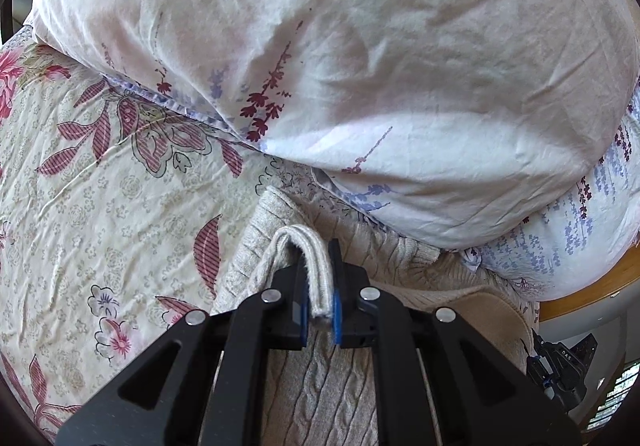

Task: Fold small clothes
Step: 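Fold the hem toward the collar with both tools and lay it down, then open both tools to release the folded hem onto the sweater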

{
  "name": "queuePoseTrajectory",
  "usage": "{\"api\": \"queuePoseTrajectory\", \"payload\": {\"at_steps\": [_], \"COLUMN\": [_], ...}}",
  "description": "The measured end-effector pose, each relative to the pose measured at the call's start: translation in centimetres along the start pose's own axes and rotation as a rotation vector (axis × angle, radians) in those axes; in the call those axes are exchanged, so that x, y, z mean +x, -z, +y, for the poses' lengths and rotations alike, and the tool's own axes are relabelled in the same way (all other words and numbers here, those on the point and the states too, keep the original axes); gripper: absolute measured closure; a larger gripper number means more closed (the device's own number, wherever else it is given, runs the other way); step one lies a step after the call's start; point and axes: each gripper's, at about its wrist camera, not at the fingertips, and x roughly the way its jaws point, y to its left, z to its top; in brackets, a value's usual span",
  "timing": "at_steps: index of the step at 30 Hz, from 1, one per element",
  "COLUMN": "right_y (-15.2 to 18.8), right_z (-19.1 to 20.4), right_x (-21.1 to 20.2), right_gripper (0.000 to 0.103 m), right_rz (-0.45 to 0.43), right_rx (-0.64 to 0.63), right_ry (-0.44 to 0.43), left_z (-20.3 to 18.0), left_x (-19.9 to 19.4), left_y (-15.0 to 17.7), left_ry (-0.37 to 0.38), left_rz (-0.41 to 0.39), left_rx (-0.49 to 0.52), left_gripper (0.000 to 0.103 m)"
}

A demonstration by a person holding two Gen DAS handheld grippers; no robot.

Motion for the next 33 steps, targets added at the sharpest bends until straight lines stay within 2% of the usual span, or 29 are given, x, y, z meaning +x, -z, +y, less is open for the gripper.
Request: {"api": "queuePoseTrajectory", "payload": {"at_steps": [4, 6, 8, 9, 11, 14, 17, 19, 21, 23, 26, 30, 33], "right_y": [-0.1, -0.1, -0.2, -0.2, -0.2, -0.2, -0.1, 0.3, 1.2, 2.4, 4.6, 7.3, 8.2], "right_z": [-0.1, 0.1, 0.3, 0.6, 1.4, 2.5, 2.6, 3.3, 4.4, 5.7, 7.3, 8.5, 8.4], "right_x": [0.4, 0.9, 0.9, 0.9, 0.7, 0.6, 0.2, -0.5, -1.3, -1.5, -1.0, -0.3, -0.3], "right_gripper": [0.093, 0.088, 0.07, 0.066, 0.047, 0.033, 0.032, 0.032, 0.031, 0.028, 0.026, 0.024, 0.019], "right_rz": [0.0, 0.014, 0.015, 0.012, -0.001, -0.023, -0.025, -0.029, -0.021, 0.009, 0.062, 0.089, 0.072], "right_rx": [0.008, 0.015, 0.016, 0.008, -0.018, -0.052, -0.053, -0.088, -0.164, -0.245, -0.357, -0.456, -0.505], "right_ry": [0.031, 0.039, 0.03, 0.029, 0.038, 0.068, 0.089, 0.09, 0.07, 0.055, 0.062, 0.119, 0.186], "left_z": [-0.5, -0.6, -0.5, -0.6, -0.6, -0.9, -1.4, -1.5, -1.7, -1.7, -1.7, -2.8, -4.4], "left_x": [0.2, 0.7, 0.9, 0.9, 0.9, 0.9, 0.5, -0.6, -2.0, -3.2, -4.4, -5.0, -4.2], "left_y": [-0.4, -0.4, -0.4, -0.4, -0.4, -0.5, -0.6, -0.9, -1.3, -1.7, -1.5, 1.1, 3.5], "left_ry": [-0.012, -0.021, -0.018, -0.013, -0.003, 0.018, 0.036, 0.036, -0.036, -0.043, -0.004, 0.089, 0.076], "left_rz": [-0.004, 0.008, 0.016, 0.018, 0.023, 0.027, 0.019, -0.017, -0.084, -0.126, -0.118, -0.039, 0.011], "left_rx": [0.008, 0.008, 0.002, -0.001, -0.003, 0.003, 0.013, 0.016, 0.021, 0.034, 0.054, 0.147, 0.258], "left_gripper": [0.092, 0.092, 0.091, 0.091, 0.087, 0.076, 0.057, 0.03, 0.007, 0.007, 0.007, 0.013, 0.014]}}
